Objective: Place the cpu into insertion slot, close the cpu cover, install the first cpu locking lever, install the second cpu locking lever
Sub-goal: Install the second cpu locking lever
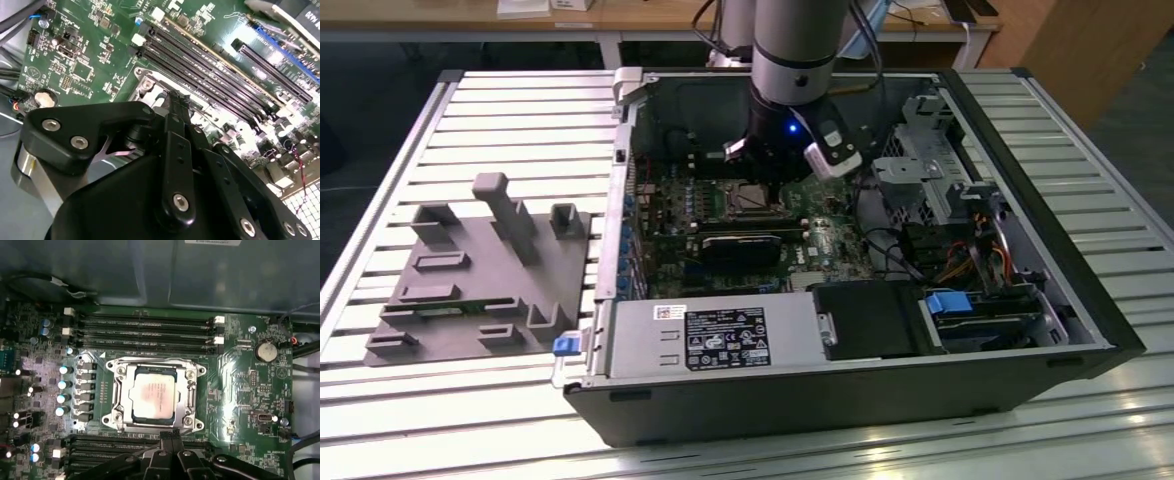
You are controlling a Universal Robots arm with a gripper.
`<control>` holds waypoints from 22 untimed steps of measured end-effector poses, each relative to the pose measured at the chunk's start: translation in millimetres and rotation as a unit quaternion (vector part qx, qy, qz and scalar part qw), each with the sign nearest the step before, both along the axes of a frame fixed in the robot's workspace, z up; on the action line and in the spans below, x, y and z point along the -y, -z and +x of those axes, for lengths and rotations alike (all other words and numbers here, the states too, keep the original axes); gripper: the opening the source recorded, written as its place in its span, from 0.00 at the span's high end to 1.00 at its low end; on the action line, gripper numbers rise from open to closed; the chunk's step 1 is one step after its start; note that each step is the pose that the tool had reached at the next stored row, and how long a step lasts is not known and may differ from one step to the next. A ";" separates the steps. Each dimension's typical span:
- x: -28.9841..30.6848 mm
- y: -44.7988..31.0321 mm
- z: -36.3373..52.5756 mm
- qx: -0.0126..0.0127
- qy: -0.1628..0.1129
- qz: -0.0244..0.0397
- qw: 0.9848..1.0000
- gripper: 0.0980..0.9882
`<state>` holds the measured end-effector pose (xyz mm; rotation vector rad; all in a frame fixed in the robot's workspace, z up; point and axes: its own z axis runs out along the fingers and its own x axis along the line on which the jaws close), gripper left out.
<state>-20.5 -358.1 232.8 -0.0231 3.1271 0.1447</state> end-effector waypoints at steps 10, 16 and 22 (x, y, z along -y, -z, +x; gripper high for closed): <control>5.7 0.2 -9.6 0.000 -0.001 0.000 1.000 0.99; 6.8 0.4 -33.5 0.000 0.000 0.001 1.000 0.99; 9.1 1.6 -36.3 0.000 0.000 0.005 1.000 0.99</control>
